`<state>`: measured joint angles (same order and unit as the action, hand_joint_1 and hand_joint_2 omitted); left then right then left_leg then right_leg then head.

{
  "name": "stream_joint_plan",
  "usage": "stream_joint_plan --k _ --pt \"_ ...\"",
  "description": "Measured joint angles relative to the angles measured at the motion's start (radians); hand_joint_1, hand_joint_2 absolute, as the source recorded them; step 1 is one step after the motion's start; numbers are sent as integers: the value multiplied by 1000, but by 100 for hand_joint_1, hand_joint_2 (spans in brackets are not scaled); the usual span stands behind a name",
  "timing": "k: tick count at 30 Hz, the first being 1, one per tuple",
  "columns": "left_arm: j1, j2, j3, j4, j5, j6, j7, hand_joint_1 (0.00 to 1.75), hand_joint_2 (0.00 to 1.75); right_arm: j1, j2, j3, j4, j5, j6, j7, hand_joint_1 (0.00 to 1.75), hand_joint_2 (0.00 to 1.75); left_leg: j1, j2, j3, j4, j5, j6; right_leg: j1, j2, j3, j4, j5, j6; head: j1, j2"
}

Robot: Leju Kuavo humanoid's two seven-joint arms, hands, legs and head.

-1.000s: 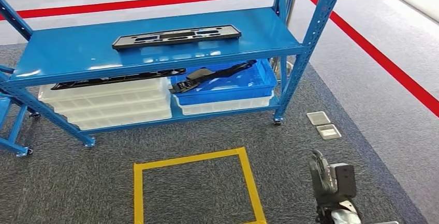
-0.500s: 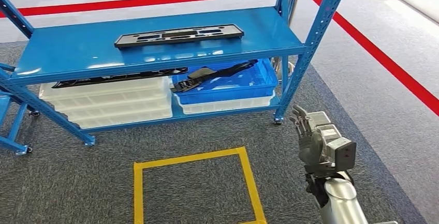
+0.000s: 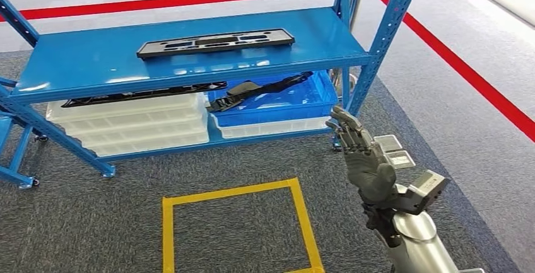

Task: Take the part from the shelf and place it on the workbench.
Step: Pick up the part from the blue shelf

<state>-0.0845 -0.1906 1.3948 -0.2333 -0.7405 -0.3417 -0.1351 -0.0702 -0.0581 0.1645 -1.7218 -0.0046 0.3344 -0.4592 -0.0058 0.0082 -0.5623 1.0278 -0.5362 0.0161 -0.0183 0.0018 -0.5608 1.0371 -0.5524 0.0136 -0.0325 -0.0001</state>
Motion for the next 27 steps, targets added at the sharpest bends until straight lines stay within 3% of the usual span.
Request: stream_joint_plan --k 2,5,6,7,8,10,12,15,17,19,21,22,23,24,26,27 --pt "-1 -1 6 1 1 -2 1 0 0 -1 -5 11 -15 -2 -3 0 0 0 3 0 -10 29 -25 -10 -3 0 1 -2 2 -9 0 0" --pt "-2 -2 13 1 0 -3 1 0 0 1 -8 22 -29 -3 -4 0 0 0 10 -1 -87 201 -115 -25 -5 -3 1 -3 2 -16 -1 0" --pt "-1 -2 14 1 0 -3 1 0 0 3 -10 24 -30 -3 -5 0 0 0 11 -1 -112 255 -131 -27 -5 -3 1 -3 2 -16 -1 0" --pt "0 -3 16 1 0 -3 1 0 0 4 -11 27 -31 -4 -5 0 0 0 11 -1 -123 277 -129 -27 -5 -3 2 -3 2 -16 -1 0" --pt "1 -3 17 1 0 -3 1 0 0 6 -12 29 -33 -5 -6 0 0 0 11 -1 -116 259 -107 -26 -4 -2 3 -2 1 -16 -1 0" --pt "0 -3 18 1 -1 -4 1 0 0 8 -13 32 -39 -6 -7 0 0 0 9 -2 -60 135 -34 -15 -4 0 7 -3 -1 -15 -1 0" --pt "-2 -2 18 1 -1 -4 1 0 0 8 -15 33 -46 -8 -9 -1 0 0 4 -3 -14 32 7 -3 -2 2 9 -3 -4 -11 -1 0" --pt "-2 -2 18 1 -2 -4 0 0 0 13 -17 34 -51 -9 -12 -3 0 0 1 -4 -4 4 3 9 0 0 5 -4 -3 4 0 0" --pt "-2 -3 18 1 -3 -4 -1 0 0 14 -20 34 -56 -10 -14 -4 0 0 5 -2 1 -10 7 13 1 0 2 11 -18 13 0 0" --pt "-3 -3 18 2 -6 -5 -2 0 0 15 -25 35 -57 -10 -14 -5 0 0 8 0 6 -18 11 17 1 0 -30 86 -67 17 0 0" --pt "-3 -4 18 3 -10 -5 -2 0 0 19 -28 36 -56 -10 -14 -5 0 0 7 1 6 -19 10 18 1 0 -84 199 -116 19 0 0" --pt "-2 -4 18 4 -12 -6 -3 0 0 22 -29 36 -56 -10 -14 -5 0 0 6 1 6 -18 10 19 1 -1 -99 231 -120 19 0 0" --pt "-2 -4 18 4 -12 -6 -3 0 0 24 -30 36 -56 -10 -14 -5 0 0 6 1 7 -18 10 19 1 -1 -99 230 -105 19 0 0" --pt "-2 -4 18 4 -12 -7 -4 0 0 25 -31 36 -56 -10 -14 -5 0 0 6 1 8 -17 9 19 1 -1 -83 193 -75 20 0 0" --pt "-2 -4 18 5 -13 -10 -6 0 0 24 -33 36 -57 -10 -14 -5 0 0 4 0 10 -14 5 14 1 -2 -29 73 -12 19 0 0" --pt "-3 -4 18 6 -13 -12 -6 0 0 24 -33 36 -57 -10 -14 -6 0 0 2 0 9 -10 2 10 1 -2 -10 28 2 15 0 0"
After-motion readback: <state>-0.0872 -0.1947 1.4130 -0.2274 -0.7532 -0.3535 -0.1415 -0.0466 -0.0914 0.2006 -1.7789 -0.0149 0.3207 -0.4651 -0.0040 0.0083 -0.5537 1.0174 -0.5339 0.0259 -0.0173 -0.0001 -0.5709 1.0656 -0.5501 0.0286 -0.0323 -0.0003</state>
